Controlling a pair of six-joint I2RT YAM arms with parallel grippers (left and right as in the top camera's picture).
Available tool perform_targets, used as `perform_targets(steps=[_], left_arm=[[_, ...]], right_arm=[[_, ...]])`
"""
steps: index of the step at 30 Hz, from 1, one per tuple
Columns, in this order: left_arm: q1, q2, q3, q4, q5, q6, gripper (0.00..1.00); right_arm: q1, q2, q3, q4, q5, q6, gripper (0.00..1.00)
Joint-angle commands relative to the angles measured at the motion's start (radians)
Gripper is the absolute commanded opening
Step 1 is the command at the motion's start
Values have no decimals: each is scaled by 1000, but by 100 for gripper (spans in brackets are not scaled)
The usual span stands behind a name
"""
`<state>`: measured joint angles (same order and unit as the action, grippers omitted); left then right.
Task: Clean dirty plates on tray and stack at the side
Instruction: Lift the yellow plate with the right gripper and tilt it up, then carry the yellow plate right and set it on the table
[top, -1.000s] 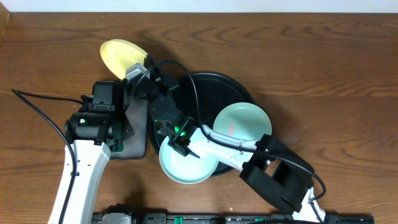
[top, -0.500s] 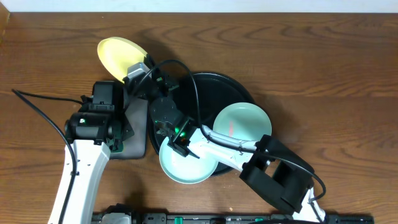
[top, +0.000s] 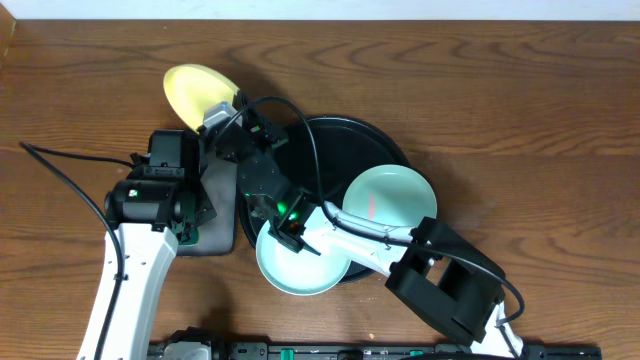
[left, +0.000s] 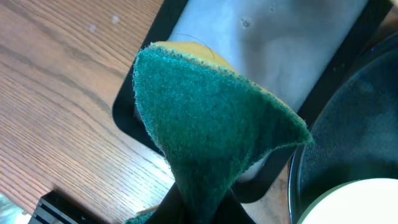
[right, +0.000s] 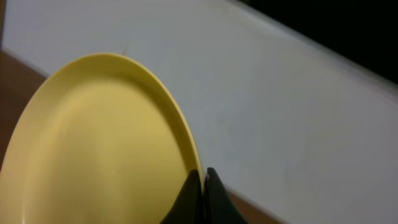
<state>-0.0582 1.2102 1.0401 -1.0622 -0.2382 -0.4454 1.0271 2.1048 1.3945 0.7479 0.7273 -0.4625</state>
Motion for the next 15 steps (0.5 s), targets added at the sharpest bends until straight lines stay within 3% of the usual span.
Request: perform_targets(steps=[1, 7, 15], left_arm=[[-10, 9, -4, 3, -9, -5, 7], [-10, 9, -5, 3, -9, -5, 8], [-10, 9, -5, 5, -9, -5, 7]], right_arm=[[14, -13, 16, -80, -8, 199, 1], [-4, -17, 16, -172, -22, 437, 1], [-46, -65, 16, -396, -295, 606, 1]])
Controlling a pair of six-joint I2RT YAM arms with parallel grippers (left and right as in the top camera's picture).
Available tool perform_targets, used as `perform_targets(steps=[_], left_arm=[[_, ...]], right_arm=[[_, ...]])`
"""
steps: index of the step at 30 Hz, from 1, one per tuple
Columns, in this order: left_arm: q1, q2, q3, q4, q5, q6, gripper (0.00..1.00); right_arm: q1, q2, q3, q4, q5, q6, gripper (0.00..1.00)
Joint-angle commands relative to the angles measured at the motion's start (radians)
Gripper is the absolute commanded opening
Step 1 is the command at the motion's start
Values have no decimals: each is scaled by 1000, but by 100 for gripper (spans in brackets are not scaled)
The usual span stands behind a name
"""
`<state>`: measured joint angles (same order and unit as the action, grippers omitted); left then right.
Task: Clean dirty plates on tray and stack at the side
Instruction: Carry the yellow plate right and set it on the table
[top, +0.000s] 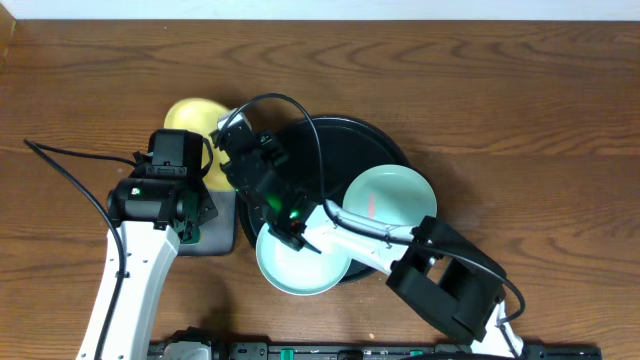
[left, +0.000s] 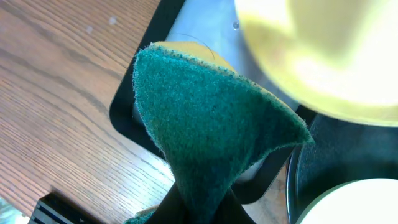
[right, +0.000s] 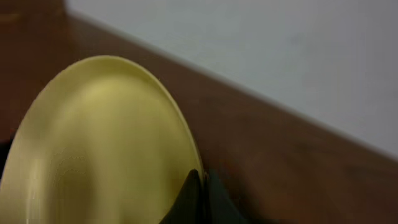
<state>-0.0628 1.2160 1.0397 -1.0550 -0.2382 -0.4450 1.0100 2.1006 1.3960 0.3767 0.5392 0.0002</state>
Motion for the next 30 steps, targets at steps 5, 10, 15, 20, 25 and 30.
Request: perform_targets(steps=[5, 10, 15, 20, 25, 30], left_arm=[[-6, 3, -4, 2, -9, -5, 7], [-6, 3, -4, 2, -9, -5, 8], [-6, 4, -4, 2, -9, -5, 7], [-6, 5, -5, 3, -9, -5, 7], [-6, 5, -19, 17, -9, -5, 8], [-6, 5, -41, 40, -9, -5, 7]], right_arm=[[-93, -146, 14, -143, -163, 293, 1], [-171, -268, 14, -396, -265, 394, 1], [-297, -394, 14, -780, -316, 486, 1], [-446, -449, 14, -1003, -316, 485, 1], [-636, -457, 14, -1104, -406, 485, 1], [-837, -457, 14, -1178, -504, 477, 1]])
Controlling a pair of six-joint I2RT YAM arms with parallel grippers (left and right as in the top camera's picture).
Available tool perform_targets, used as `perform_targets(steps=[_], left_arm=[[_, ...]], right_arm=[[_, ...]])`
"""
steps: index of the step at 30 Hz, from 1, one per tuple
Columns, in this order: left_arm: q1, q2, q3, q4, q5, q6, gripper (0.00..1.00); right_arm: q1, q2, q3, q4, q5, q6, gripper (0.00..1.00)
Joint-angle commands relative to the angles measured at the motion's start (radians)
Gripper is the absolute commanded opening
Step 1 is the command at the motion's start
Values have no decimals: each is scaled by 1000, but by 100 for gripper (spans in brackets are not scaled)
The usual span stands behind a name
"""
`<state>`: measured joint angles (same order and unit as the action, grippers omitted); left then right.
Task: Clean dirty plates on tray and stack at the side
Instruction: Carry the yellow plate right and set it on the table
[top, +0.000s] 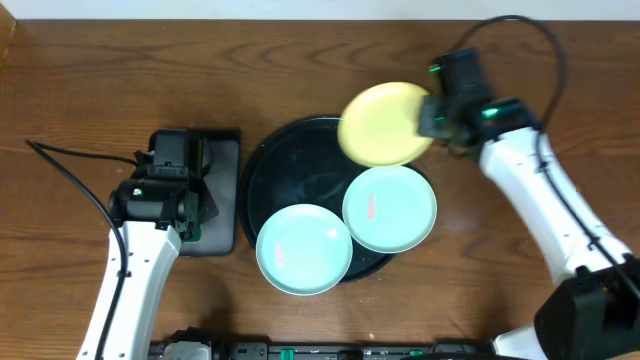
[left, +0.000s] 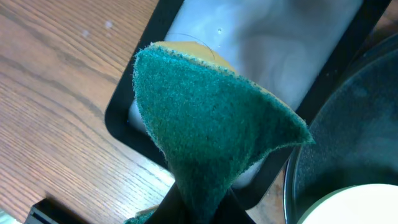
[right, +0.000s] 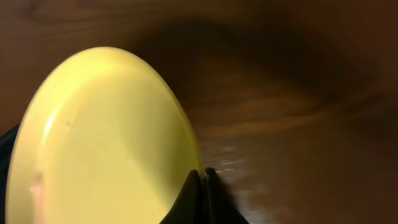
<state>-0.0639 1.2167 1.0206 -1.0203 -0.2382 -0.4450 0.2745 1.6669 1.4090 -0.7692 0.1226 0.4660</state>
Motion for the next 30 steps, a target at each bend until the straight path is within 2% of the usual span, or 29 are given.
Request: perform_targets(steps=[1, 7, 12, 21, 25, 30], left_arm=[[-5, 5, -26, 11, -9, -5, 7], [-5, 5, -38, 45, -9, -4, 8], [-5, 5, -38, 82, -8, 3, 7], [-5, 5, -38, 113, -5, 6, 7], [-5, 5, -38, 113, -3, 6, 7], [-5, 5, -38, 114, 12, 6, 7]], right_arm=[[-138, -23, 1, -51, -88, 3, 1], [-319, -21, -1, -151, -87, -20, 1], [-394, -19, -45, -146, -60, -22, 1], [-410, -19, -278, 49, -29, -26, 1], [-410, -19, -370, 152, -74, -27, 1], [-410, -19, -437, 196, -87, -38, 2]])
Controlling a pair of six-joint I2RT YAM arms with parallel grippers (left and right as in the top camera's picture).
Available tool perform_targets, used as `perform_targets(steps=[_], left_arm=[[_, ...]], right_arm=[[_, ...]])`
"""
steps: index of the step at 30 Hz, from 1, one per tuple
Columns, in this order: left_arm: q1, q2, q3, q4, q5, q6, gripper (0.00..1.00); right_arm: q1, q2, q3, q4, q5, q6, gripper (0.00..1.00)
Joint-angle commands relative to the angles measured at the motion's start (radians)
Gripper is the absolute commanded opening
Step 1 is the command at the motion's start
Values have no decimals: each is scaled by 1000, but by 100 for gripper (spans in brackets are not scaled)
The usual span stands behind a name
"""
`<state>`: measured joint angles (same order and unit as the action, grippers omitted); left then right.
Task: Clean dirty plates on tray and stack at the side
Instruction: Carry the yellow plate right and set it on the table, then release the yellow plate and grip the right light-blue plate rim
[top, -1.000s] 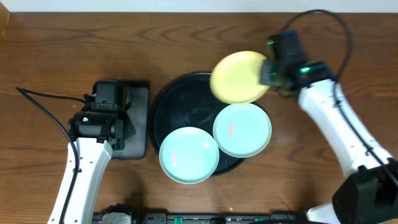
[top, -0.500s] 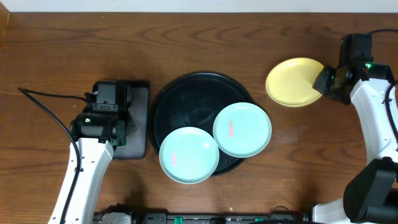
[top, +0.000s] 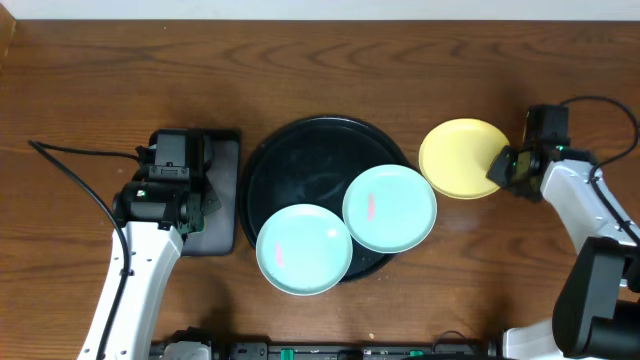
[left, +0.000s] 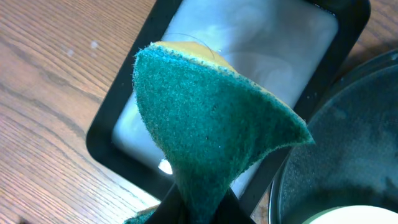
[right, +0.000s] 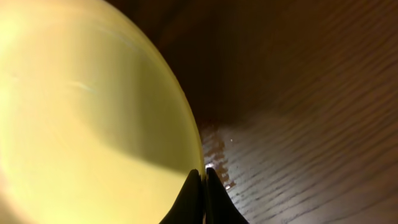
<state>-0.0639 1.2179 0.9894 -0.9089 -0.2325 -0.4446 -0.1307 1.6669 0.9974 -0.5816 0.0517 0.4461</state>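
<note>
My right gripper is shut on the rim of a yellow plate, low over the wood to the right of the round black tray; the plate fills the right wrist view. Two light-blue plates lie on the tray: one at its front left, one at its right with a red smear. My left gripper is shut on a green and yellow sponge above the small black rectangular dish.
The rectangular dish holds a whitish liquid and sits just left of the round tray. A black cable runs across the table's left part. Bare wood lies right of the tray around the yellow plate.
My right gripper has carried the yellow plate from over the tray's back right edge to low over the wood right of the tray. The left gripper with the sponge has shifted slightly over the dish.
My right gripper held the yellow plate at the far left, behind the rectangular dish, then over that dish. A second ago it was above the tray's back right edge, and now it is right of the tray. The left gripper kept the sponge throughout.
</note>
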Motion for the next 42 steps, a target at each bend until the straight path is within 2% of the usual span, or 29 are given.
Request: perform_targets(steps=[1, 5, 6, 9, 11, 13, 19, 27, 34, 42], left_arm=[[-5, 3, -6, 2, 7, 6, 7], [-5, 3, -6, 3, 8, 6, 7], [-5, 3, -6, 3, 8, 6, 8], [-5, 3, -6, 3, 8, 6, 8], [-5, 3, -6, 3, 8, 6, 8], [-5, 3, -6, 3, 8, 6, 7], [-5, 3, -7, 3, 8, 6, 7], [-5, 4, -25, 7, 8, 6, 8], [-5, 4, -28, 7, 8, 6, 8], [-5, 4, -28, 6, 8, 6, 8]], right_arm=[[-5, -19, -29, 6, -17, -23, 2], [-5, -19, -30, -10, -69, -119, 10], [-5, -19, -30, -14, -84, -142, 18], [-5, -19, -30, -24, -127, -225, 51], [-5, -23, -22, -39, -162, -277, 58], [-5, -32, 4, -87, -195, -284, 59], [24, -87, 108, -273, -330, -292, 47], [166, -131, 104, -365, -340, -299, 48], [281, -131, 66, -344, -205, -278, 47], [322, -130, -12, -239, -168, -274, 37]])
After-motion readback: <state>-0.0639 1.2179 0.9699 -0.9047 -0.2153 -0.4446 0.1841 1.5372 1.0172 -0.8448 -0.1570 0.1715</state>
